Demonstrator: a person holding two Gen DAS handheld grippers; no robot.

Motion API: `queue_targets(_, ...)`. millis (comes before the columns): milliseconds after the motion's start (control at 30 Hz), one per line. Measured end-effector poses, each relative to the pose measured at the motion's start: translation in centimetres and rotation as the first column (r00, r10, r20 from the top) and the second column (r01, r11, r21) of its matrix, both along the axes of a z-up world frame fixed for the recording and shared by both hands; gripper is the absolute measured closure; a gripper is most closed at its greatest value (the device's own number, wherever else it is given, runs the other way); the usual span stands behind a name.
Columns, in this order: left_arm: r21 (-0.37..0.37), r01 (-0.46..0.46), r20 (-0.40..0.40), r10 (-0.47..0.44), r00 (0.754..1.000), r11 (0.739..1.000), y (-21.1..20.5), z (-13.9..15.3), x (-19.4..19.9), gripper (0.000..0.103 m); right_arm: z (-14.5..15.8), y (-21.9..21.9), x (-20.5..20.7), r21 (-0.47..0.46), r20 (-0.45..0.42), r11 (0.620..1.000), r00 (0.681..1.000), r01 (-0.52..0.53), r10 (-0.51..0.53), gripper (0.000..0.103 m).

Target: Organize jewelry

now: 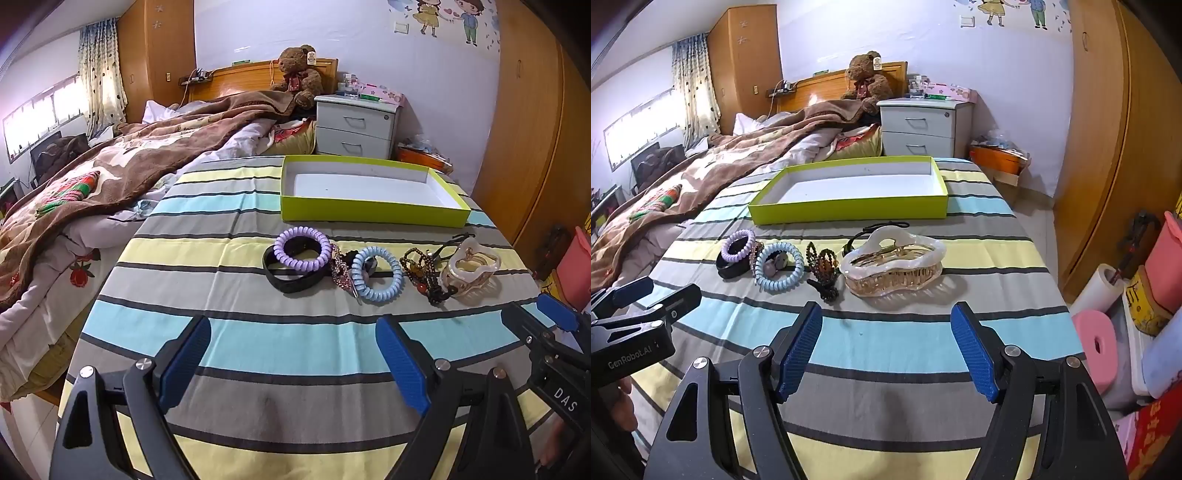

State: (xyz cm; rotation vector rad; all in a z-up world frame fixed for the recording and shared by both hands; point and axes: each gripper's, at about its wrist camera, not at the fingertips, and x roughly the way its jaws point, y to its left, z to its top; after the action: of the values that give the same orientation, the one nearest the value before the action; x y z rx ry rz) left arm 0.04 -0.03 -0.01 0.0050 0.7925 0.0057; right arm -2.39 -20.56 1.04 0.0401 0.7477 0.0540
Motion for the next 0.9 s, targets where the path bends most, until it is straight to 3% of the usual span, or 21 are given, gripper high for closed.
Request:
queue_targets(467, 0.001, -0.009, 0.022, 0.009, 1.0, 1.0, 0.5, 0.2, -0.1, 0.011, -0.1, 0.1, 1.6, -0.017, 0.004, 1.0, 1.0, -0.005, 0.005, 0.031)
queue_targets(900, -0.006, -0.025, 0.016, 0.025, 1.0, 1.0, 0.8, 0.4, 0.3, 0.011, 0.2, 0.9, 0.5, -0.017, 0.009, 1.0, 1.0, -0.008, 0.008, 0.031)
